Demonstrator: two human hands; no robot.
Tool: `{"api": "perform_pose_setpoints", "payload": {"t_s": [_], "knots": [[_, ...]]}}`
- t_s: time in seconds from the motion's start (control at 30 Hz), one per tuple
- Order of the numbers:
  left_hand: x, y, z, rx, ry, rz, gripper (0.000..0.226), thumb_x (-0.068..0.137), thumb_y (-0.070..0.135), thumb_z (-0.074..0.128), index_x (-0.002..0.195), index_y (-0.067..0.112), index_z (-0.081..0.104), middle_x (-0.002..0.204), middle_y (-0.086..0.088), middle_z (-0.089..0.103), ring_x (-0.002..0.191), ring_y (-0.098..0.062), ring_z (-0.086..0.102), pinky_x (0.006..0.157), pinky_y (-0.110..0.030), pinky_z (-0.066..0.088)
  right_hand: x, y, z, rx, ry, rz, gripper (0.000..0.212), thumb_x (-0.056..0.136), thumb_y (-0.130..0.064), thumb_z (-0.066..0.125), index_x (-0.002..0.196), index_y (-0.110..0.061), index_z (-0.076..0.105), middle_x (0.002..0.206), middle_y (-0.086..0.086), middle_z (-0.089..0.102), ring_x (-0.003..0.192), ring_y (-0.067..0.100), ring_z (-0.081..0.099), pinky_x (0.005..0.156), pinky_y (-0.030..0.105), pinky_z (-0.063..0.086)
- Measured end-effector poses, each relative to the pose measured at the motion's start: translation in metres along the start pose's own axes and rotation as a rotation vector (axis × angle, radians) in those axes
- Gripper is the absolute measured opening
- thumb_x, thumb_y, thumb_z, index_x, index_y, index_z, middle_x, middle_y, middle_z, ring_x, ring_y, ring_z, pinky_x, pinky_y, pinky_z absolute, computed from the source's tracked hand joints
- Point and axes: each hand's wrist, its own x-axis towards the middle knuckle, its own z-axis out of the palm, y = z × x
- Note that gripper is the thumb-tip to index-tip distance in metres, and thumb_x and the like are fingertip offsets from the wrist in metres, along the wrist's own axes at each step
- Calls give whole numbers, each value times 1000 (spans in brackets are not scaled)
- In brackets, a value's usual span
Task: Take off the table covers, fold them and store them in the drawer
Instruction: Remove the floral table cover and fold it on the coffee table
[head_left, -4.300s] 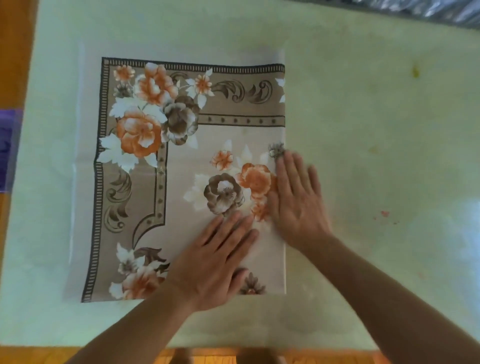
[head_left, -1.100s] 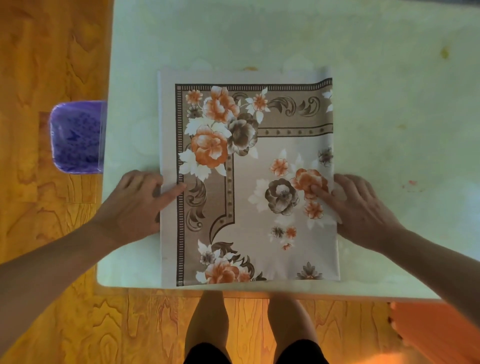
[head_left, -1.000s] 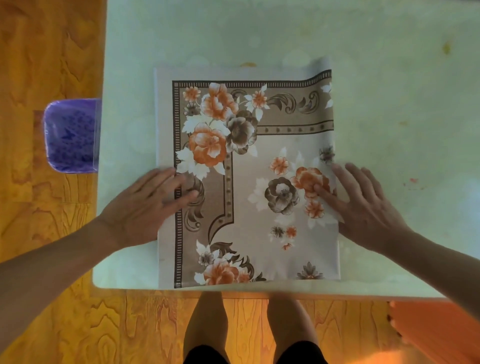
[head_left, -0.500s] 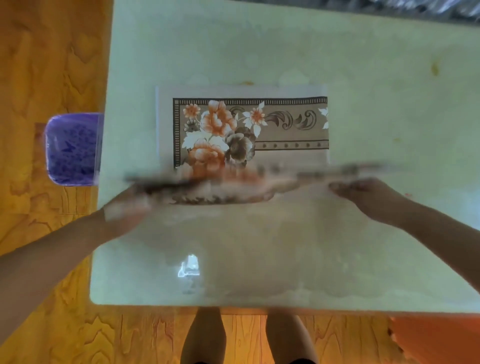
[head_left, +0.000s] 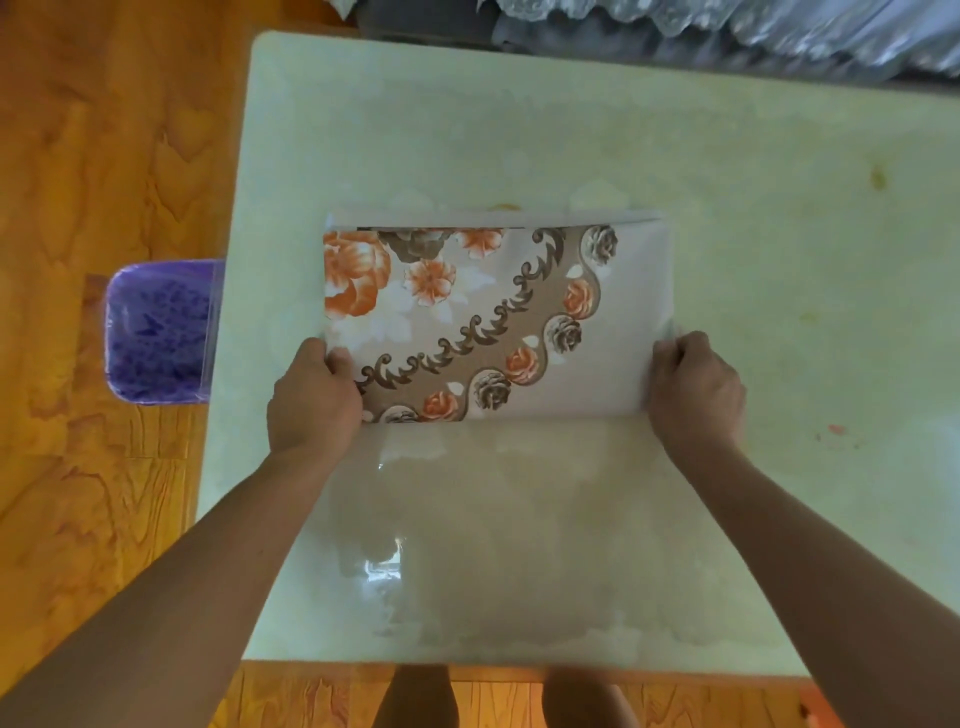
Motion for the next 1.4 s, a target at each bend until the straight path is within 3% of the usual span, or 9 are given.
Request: {"api": "perform_pose_setpoints", "payload": {"t_s": [0.1,0.2,0.7,0.8,0.87,0.97,1.13,1.27,1.4], "knots": [[5,8,-3,128,-5,16,37,110,30,33,123,2,53,118,-26,63,108,-48,59,83,-49,44,4,-6,2,42,71,-59,28,102,-27,46,92,-2,54,96,24,62,87,45,55,67,39,27],[9,17,-3,237,17,91,37,110,30,32,128,3,50,120,-27,64,109,-50,61,87,-52,48,10,-11,1,36,22,9,30,101,-29,46,96,-3,59,100,25,65,92,44,57,71,40,32],[9,15,4,203,72,112,34,109,34,31,116,7,51,95,-17,65,87,-42,66,69,-46,47,19,-29,-7,7,-109,206,29,98,-35,42,109,-11,54,113,22,64,104,42,59,80,42,40],[12,13,5,200,69,96,36,109,39,30,111,9,51,92,-14,66,83,-40,66,69,-44,49,26,-42,-16,43,-54,192,41,97,-42,44,123,-10,49,124,23,59,110,44,57,88,46,42],[13,11,5,187,59,81,36,109,43,31,104,13,50,87,-11,65,79,-38,65,71,-47,54,31,-54,-16,22,60,73,48,97,-37,49,135,-9,44,133,22,51,115,45,53,90,48,42],[14,11,3,164,20,38,33,109,44,32,97,17,47,73,2,52,73,-29,56,66,-41,45,35,-85,2,-50,167,-300,39,93,-22,55,129,-8,51,129,21,50,111,44,49,86,50,43],[19,10,-1,141,-23,24,34,109,45,31,95,20,49,79,2,53,78,-28,57,70,-38,42,33,-159,34,-77,-25,-792,38,92,-18,58,128,-10,60,128,11,57,120,36,49,101,47,43],[23,6,-1,132,-26,52,41,108,49,29,96,20,54,88,-5,65,87,-34,66,72,-38,46,45,-214,54,-60,-144,-892,39,100,-25,52,136,-11,56,132,9,56,122,32,46,104,45,42],[21,1,-6,131,-19,66,47,106,55,28,96,20,58,90,-6,70,88,-33,69,72,-38,50,52,-245,69,-95,-125,-900,22,98,-26,56,110,-10,66,111,10,59,104,32,52,87,44,45]]}}
